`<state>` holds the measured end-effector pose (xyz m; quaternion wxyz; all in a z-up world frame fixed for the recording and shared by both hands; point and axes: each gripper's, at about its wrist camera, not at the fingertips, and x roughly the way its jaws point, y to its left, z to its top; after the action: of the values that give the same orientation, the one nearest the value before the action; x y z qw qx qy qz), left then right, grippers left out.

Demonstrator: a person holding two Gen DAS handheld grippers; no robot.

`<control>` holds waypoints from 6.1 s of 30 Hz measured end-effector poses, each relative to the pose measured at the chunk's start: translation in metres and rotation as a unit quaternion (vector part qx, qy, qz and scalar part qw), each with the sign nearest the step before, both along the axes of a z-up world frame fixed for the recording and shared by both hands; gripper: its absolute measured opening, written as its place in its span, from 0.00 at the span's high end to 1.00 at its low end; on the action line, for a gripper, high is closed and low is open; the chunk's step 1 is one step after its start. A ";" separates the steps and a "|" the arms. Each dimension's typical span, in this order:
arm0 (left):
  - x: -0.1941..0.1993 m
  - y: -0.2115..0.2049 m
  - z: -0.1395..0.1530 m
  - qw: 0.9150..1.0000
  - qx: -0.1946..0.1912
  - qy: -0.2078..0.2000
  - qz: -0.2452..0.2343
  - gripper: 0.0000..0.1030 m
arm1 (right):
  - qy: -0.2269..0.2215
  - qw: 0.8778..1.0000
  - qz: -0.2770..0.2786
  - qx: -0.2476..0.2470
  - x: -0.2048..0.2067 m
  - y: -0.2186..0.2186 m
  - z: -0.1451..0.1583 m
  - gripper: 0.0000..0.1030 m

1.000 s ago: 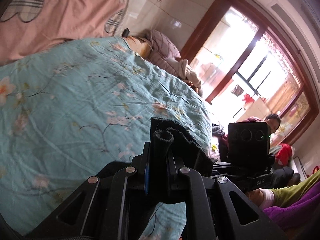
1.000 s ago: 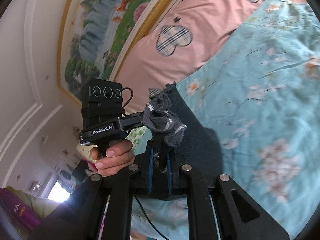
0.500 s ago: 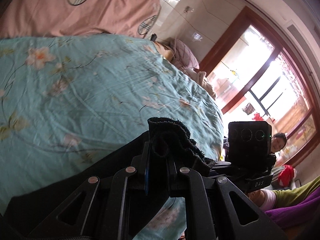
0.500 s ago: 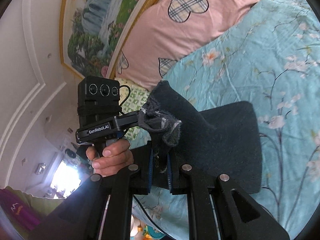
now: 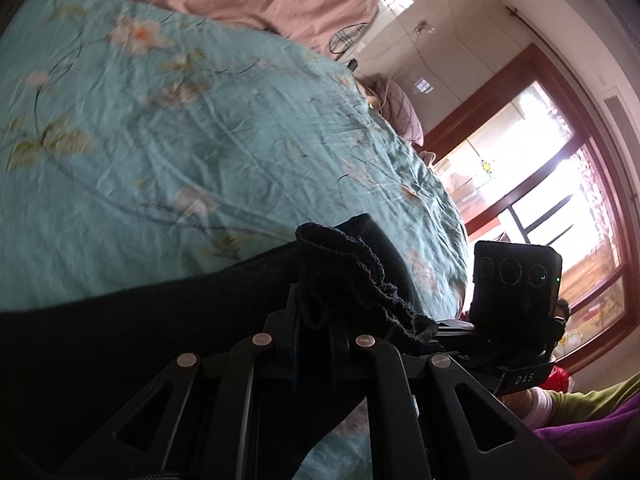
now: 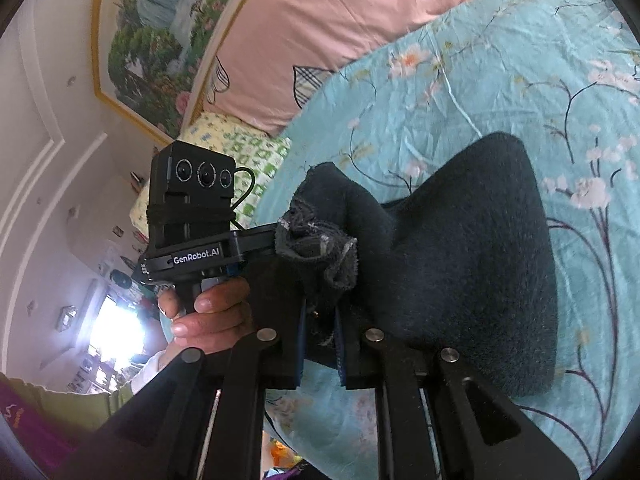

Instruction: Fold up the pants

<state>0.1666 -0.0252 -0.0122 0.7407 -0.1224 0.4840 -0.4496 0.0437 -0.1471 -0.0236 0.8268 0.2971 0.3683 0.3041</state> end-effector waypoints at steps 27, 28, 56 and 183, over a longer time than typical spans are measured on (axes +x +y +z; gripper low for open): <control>-0.017 0.054 -0.024 0.993 0.015 0.035 0.110 0.92 | 0.012 0.997 0.041 -0.067 0.007 0.037 -0.006 0.63; -0.020 0.057 -0.023 0.993 0.015 0.035 0.114 0.92 | 0.013 0.997 0.043 -0.066 0.007 0.038 -0.006 0.63; -0.129 0.183 0.005 0.932 0.017 0.030 0.361 0.82 | -0.032 0.992 0.106 -0.059 0.012 0.081 0.031 0.56; -0.146 0.084 0.103 0.931 0.007 -0.062 0.359 0.83 | -0.111 0.962 0.248 -0.027 0.105 0.101 0.105 0.81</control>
<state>0.0205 0.0585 0.0911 0.8819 -0.2546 0.3645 -0.1568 0.1487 -0.0459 0.0810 0.7687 0.1380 0.3450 0.5207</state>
